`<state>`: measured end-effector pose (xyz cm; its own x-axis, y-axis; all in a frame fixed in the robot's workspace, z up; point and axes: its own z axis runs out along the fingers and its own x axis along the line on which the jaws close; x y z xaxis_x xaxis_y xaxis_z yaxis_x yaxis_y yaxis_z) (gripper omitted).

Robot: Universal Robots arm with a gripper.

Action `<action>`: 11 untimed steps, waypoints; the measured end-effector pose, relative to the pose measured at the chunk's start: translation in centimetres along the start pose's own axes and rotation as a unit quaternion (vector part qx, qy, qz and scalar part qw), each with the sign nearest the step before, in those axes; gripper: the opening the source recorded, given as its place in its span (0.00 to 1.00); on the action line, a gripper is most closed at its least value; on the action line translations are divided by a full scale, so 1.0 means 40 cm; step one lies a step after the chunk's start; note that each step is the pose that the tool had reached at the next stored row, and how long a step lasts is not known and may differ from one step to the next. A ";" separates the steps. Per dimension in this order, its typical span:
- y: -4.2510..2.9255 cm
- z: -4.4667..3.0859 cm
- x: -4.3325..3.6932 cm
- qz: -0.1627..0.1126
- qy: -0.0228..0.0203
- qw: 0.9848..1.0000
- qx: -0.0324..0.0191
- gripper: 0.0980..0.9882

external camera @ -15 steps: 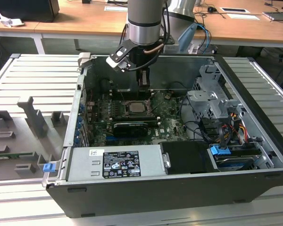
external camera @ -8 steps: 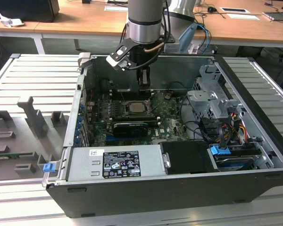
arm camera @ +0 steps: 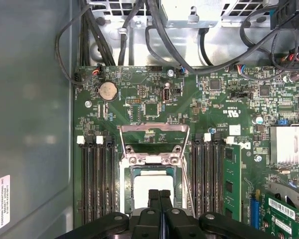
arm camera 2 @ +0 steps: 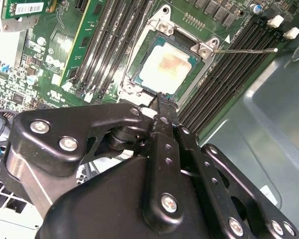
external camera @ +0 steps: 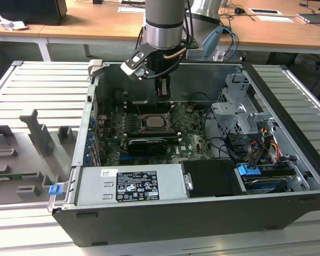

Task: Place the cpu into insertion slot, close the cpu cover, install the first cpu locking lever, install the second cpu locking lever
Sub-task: 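Close the cpu cover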

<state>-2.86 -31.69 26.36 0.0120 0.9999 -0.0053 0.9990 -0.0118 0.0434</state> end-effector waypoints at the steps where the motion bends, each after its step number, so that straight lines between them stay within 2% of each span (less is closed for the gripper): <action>1: 0.001 0.000 0.000 0.000 0.000 1.000 0.000 0.01; 11: 0.006 -0.001 0.000 0.000 -0.001 1.000 0.000 0.01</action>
<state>-2.61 -31.69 26.42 0.0119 0.9999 -0.0082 0.9990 -0.0115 0.0435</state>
